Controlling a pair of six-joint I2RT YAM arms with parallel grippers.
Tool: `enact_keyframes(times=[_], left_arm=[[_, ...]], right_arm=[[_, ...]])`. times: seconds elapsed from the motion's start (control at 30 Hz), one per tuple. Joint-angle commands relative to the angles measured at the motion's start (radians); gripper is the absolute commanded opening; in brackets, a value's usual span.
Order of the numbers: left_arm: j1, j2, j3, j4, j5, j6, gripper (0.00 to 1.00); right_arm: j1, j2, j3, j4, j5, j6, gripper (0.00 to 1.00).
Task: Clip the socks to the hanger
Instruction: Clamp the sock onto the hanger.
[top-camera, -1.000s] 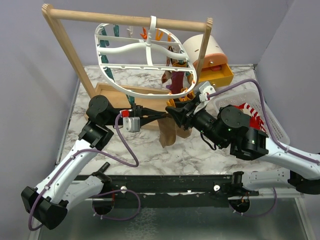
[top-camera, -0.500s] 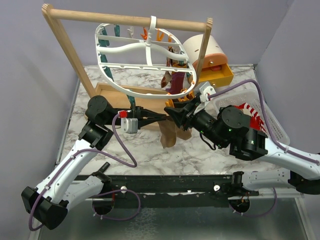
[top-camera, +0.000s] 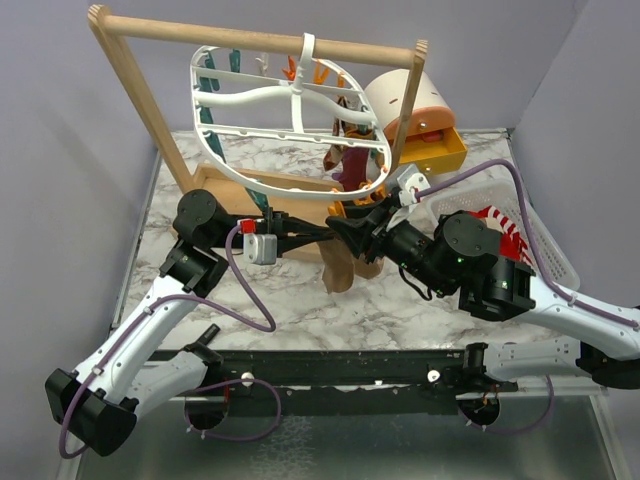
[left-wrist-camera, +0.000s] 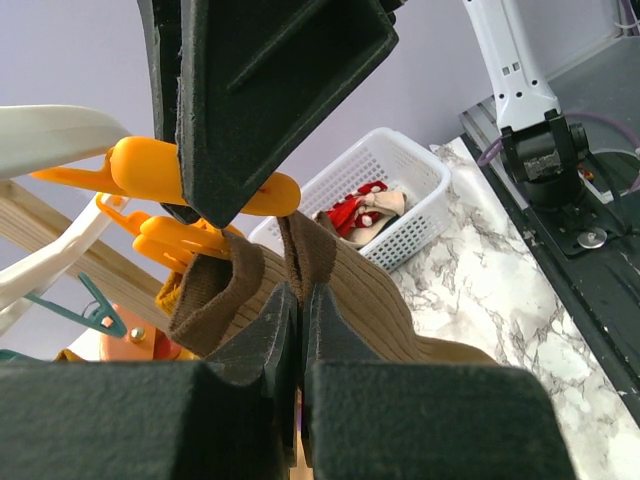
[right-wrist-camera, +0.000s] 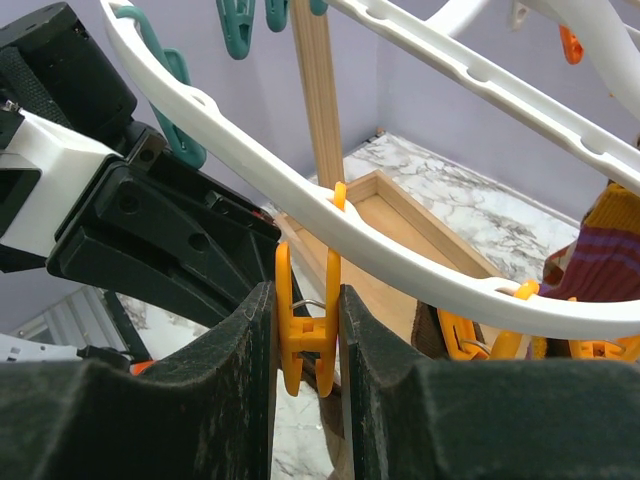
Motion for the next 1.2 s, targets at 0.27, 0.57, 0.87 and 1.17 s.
enact_keyframes(times=[0.27,0.57,0.87,1.17], left_arm=[[0.005,-0.009,0.033,0.028,0.045,-0.016,0.00],[0.007,-0.012,0.034,0.034,0.027,-0.015,0.00],[0.007,-0.011,0.017,0.098,-0.011,-0.040,0.00],[0.007,-0.013,0.020,0.149,-0.009,-0.083,0.00]], right_arm=[[0.012,-0.006,-0.041,-0.039,-0.080,0.005,0.00],[0.012,-0.011,-0.048,-0.035,-0.101,0.010,0.00],[0.012,-0.021,-0.086,0.020,-0.111,0.021,0.00],[0.012,-0.023,-0.129,0.083,-0.088,0.016,0.00]])
